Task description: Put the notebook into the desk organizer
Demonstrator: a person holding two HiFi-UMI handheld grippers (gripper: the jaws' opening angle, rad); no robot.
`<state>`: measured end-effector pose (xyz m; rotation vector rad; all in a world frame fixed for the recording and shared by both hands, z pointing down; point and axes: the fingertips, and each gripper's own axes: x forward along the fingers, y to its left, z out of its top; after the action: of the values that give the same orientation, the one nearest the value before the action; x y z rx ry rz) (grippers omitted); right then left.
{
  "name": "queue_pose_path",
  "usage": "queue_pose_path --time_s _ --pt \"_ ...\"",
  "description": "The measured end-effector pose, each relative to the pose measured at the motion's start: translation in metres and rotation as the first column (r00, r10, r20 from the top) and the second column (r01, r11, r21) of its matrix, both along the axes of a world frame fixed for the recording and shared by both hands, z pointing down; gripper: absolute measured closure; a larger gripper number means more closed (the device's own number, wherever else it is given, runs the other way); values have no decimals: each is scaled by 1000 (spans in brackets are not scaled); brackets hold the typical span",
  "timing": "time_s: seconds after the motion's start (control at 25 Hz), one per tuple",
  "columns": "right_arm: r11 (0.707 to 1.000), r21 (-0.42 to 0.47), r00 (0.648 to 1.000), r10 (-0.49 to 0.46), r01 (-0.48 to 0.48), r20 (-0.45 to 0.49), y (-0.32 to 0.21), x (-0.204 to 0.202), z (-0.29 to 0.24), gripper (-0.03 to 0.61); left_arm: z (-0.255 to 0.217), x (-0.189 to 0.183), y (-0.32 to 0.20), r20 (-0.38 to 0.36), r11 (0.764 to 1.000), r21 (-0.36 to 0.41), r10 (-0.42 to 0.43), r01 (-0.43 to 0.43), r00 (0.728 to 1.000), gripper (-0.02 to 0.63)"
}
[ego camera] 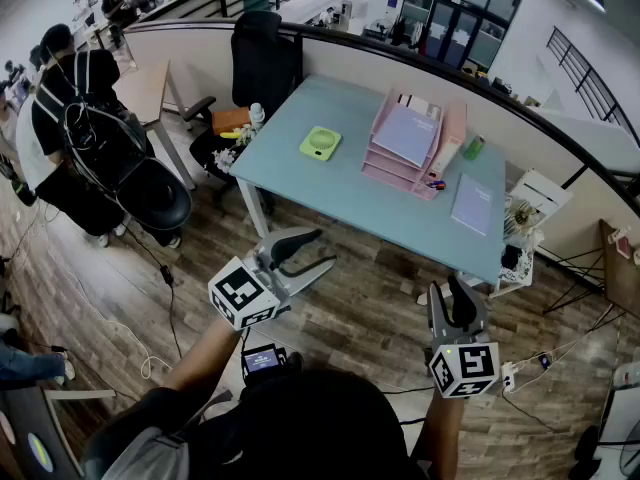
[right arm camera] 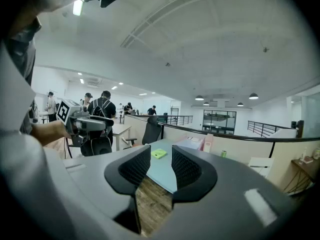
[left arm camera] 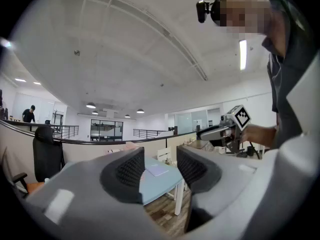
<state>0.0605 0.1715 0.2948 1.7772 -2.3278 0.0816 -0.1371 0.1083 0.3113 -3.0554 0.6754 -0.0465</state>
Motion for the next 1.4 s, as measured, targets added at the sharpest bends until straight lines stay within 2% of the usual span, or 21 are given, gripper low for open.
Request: queue_pose_path --time_s 0.12,0.6,0.8,1.4 --pt "1000 8 1000 -4 4 3 -8 1 0 465 -7 0 -8 3 1000 21 -2 2 1000 399" --pt "1000 18 1000 5 -5 15 -13 -4 -3 465 1 -6 -12 1 1000 6 0 0 1000 399" --pt "1000 29 999 1 -2 40 -14 -16 -9 453 0 -11 -12 -8 1000 4 15 -15 1000 399" --pt "998 29 999 48 -48 3 -8 -51 -13 454 6 -43 -13 -48 998 4 67 -67 997 399"
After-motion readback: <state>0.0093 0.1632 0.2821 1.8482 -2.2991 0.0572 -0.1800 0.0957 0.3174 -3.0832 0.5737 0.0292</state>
